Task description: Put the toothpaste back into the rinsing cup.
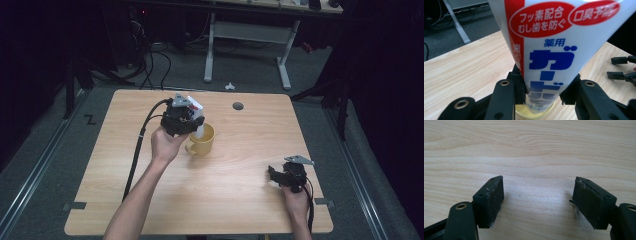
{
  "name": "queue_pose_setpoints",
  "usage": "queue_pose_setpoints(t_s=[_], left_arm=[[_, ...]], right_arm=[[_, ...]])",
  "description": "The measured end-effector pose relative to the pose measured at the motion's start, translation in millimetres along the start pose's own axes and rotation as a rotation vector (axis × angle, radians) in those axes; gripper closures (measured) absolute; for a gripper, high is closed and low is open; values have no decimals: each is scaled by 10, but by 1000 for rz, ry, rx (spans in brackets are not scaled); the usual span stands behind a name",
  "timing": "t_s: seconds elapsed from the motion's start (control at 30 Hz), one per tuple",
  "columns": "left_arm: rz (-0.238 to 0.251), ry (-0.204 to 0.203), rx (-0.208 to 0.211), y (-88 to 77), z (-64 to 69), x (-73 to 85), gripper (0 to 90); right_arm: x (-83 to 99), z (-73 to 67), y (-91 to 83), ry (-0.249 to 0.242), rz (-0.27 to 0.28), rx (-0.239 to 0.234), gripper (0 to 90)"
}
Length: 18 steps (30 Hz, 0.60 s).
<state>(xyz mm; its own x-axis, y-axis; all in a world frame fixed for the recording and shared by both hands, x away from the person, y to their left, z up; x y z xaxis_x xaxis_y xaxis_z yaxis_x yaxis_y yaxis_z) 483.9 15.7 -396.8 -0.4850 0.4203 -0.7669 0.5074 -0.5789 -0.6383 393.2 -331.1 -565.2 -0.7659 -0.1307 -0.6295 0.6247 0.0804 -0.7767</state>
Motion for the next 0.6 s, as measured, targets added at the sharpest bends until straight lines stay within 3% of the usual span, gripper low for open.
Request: queue_pose_setpoints(t_s=[0.6], left_arm=[[-3, 10, -7, 173, -5, 31, 635]], right_arm=[[0, 0, 0, 0, 0, 0, 254]])
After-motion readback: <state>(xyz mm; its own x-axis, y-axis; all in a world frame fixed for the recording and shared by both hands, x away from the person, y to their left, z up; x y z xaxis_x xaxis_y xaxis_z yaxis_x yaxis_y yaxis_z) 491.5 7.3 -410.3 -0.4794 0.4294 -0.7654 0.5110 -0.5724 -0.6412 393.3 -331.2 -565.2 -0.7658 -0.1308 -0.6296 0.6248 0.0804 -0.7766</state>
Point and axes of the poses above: each handheld gripper's, and its own axes: y roughly forward along the jaws, x roughly out of its underside, z roughly to its right, the point moved 5 cm from there along y, roughly forward along the jaws, and after that the axes turned 7 degrees about -z, right-handed, at the moved point
